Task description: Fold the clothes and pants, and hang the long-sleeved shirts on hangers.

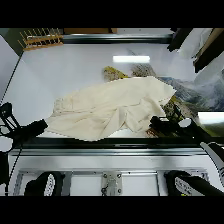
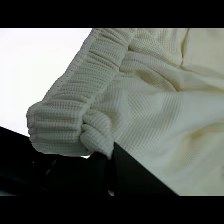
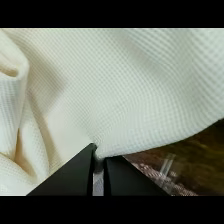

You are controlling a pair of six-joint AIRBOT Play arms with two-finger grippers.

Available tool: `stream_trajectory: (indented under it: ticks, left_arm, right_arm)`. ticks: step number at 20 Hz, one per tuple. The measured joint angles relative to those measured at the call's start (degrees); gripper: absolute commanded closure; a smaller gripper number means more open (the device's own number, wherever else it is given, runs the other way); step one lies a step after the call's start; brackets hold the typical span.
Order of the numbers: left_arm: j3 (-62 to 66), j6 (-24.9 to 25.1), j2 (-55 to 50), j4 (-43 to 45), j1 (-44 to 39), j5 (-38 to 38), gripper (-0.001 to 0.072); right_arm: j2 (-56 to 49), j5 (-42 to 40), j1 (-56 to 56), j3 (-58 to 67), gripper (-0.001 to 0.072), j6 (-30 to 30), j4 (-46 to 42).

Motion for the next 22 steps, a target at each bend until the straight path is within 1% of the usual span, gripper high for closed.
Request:
stream_trajectory:
  ticks: [1, 3, 6, 8, 10, 12, 14, 16, 18, 22]
  left_arm:
    - [0.09, 0.02, 0.00, 0.02, 0.02, 0.37, 0.0687]
    - [1.31, 0.09, -0.02, 0.63, 0.07, 0.94, 0.0687]
    - [7.43, 0.15, 0.00, 4.68, 0.11, -0.90, 0.0687]
    - [13.55, 0.15, 0.04, 7.80, 0.13, -5.11, 0.0687]
    - [19.78, 0.15, 0.39, 9.33, 0.11, -11.58, 0.0687]
    - [25.03, -0.02, 1.90, 10.34, 0.09, -18.25, 0.0687]
    - [29.44, -0.55, 4.61, 11.02, 0.09, -23.04, 0.0687]
    - [33.22, -1.66, 7.96, 11.41, 0.09, -25.94, 0.0687]
    - [37.03, -2.67, 10.73, 11.61, 0.09, -28.28, 0.0688]
    - [44.19, -3.54, 10.64, 11.80, 0.09, -32.89, 0.0687]
  right_arm:
    - [0.13, -0.28, 0.20, 0.85, 0.0696, -0.68, 0.04]
    - [1.27, 1.14, -0.85, 4.39, 0.0695, -1.79, -2.89]
    - [5.35, 9.62, -5.70, 13.81, 0.0696, -2.49, -12.57]
    - [9.66, 17.16, -10.47, 20.72, 0.0696, -2.89, -19.69]
    - [15.06, 24.17, -15.91, 25.77, 0.0696, -3.61, -25.68]
    - [21.29, 30.42, -21.77, 28.55, 0.0695, -4.24, -30.62]
    - [26.82, 34.62, -26.88, 29.86, 0.0696, -4.61, -34.18]
    - [31.98, 36.92, -30.99, 30.60, 0.0696, -3.63, -36.63]
    - [35.74, 37.40, -33.16, 30.99, 0.0696, -2.25, -37.88]
    - [38.77, 37.79, -34.77, 31.36, 0.0697, -0.94, -38.82]
